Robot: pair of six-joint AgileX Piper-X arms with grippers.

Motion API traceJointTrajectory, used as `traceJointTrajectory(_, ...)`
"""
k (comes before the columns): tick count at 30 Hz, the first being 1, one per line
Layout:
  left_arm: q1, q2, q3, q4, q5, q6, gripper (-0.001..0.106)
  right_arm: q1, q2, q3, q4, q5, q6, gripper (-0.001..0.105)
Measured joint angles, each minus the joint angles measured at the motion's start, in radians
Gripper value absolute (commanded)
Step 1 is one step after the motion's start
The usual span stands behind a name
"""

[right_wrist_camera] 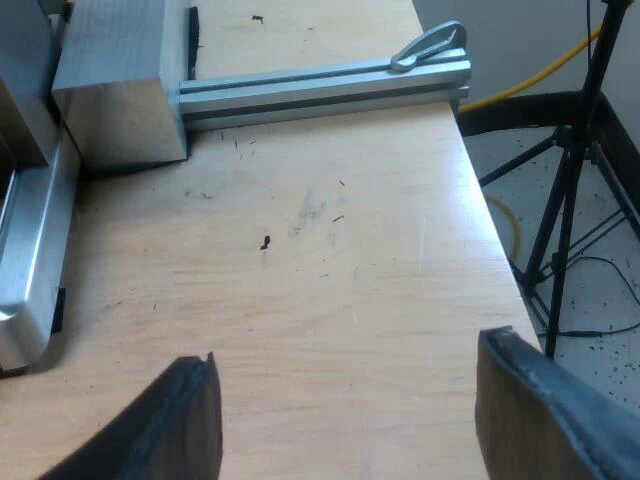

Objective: Remove mug from coffee machine

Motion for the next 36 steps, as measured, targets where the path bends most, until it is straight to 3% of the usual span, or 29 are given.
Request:
traceJointTrajectory(11, 0.0, 0.0, -0.102, 0.046, 0.03, 0.0, 0.08, 0.0, 0.028, -0.093, 0.095, -0.012, 0.065, 0.058)
traceJointTrajectory(18, -0.029, 0.002, -0.111, 0.013, 0.101, 0.0, 0.08, 0.041, 0.167, -0.177, 0.111, -0.151, 0.081, 0.058)
traceJointTrajectory(23, -0.111, 0.064, -0.111, -0.046, 0.121, 0.0, 0.08, 0.132, 0.276, -0.225, 0.115, -0.224, 0.072, 0.058)
traceJointTrajectory(25, -0.194, 0.121, -0.107, -0.102, 0.176, 0.0, 0.08, 0.178, 0.324, -0.234, 0.111, -0.243, 0.052, 0.058)
traceJointTrajectory(28, -0.243, 0.144, -0.08, -0.181, 0.268, 0.0, 0.08, 0.25, 0.372, -0.234, 0.095, -0.287, 0.035, 0.058)
traceJointTrajectory(36, -0.267, 0.146, 0.003, -0.279, 0.313, 0.0, 0.08, 0.349, 0.4, -0.234, 0.031, -0.298, 0.03, 0.058)
